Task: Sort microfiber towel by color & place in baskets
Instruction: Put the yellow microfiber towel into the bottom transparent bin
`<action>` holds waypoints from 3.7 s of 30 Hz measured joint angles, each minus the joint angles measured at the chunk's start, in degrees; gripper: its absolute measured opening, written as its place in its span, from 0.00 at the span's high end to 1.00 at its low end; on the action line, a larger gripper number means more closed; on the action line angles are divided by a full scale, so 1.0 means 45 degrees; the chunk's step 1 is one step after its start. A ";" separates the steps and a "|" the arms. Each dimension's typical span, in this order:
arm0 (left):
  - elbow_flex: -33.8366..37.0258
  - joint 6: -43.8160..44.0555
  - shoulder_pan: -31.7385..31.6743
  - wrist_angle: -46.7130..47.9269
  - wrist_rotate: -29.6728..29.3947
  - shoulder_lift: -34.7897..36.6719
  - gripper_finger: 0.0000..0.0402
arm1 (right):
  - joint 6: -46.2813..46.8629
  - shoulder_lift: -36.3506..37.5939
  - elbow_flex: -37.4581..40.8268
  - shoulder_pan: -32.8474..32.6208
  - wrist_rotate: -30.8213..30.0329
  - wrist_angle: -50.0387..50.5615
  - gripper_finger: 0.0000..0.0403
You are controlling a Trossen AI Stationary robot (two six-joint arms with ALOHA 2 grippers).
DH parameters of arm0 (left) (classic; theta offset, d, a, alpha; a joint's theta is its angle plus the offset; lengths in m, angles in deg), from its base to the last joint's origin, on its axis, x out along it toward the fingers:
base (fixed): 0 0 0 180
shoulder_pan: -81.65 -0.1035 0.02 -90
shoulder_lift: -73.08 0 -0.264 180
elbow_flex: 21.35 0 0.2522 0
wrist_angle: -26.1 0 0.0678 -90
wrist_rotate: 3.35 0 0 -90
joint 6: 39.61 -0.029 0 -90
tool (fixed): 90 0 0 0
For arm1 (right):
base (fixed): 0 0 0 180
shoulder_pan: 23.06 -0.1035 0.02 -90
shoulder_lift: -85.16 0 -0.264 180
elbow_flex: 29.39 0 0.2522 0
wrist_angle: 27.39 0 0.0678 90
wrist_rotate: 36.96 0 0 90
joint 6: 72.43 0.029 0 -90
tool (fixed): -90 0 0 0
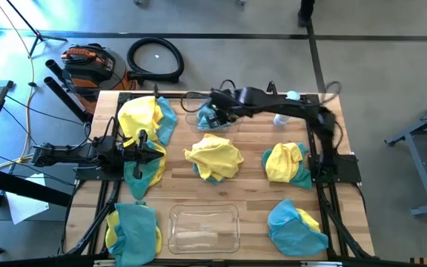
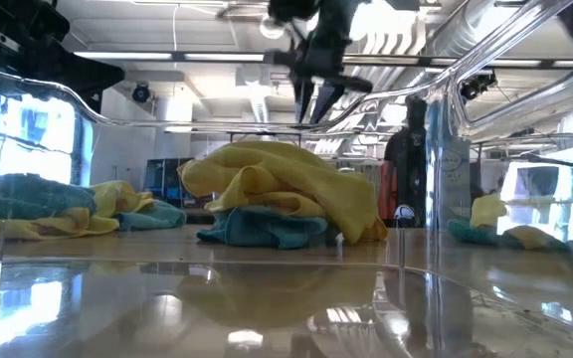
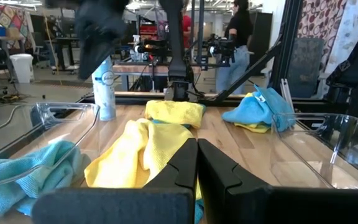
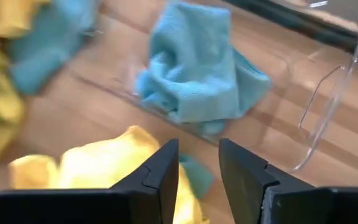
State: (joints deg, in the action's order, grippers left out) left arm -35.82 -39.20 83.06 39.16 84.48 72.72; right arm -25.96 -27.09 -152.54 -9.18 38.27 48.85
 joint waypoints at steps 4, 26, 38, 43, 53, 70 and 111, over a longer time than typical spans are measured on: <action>0.0000 -0.0005 0.0000 -0.0003 0.0005 0.0000 1.00 | 0.0560 0.2463 0.3508 -0.0818 0.0035 -0.3044 0.79; -0.1426 0.2341 0.0269 0.0180 -0.1318 -0.0793 1.00 | 0.0230 0.9766 1.1018 -0.4587 -0.1214 -0.4723 0.84; -0.7363 0.3745 0.2029 0.3190 -0.5120 -0.8716 1.00 | -0.0657 1.3080 1.5157 -0.4941 -0.0924 -0.8188 0.93; -1.0281 0.6564 0.2177 0.4789 -0.6781 -1.1883 1.00 | -0.1261 1.4687 1.5655 -0.4951 -0.0179 -0.7795 0.93; -1.2461 0.6331 0.1326 0.2449 -0.6490 -1.5836 0.98 | -0.3534 1.6801 1.5686 -0.4946 0.0340 -0.7553 0.93; -1.7315 0.5308 -0.0210 0.8574 -0.2039 -2.0937 0.65 | -0.1947 1.7372 1.5696 -0.4942 0.1054 -0.5077 0.93; -1.8321 0.5299 0.4409 0.8784 -0.3863 -1.6897 1.00 | -0.0900 1.7363 1.5696 -0.4941 -0.0596 -0.5309 0.93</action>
State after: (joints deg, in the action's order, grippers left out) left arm -118.26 -15.36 102.90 78.69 67.09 -3.32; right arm -30.01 51.05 -81.91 -31.42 35.59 24.95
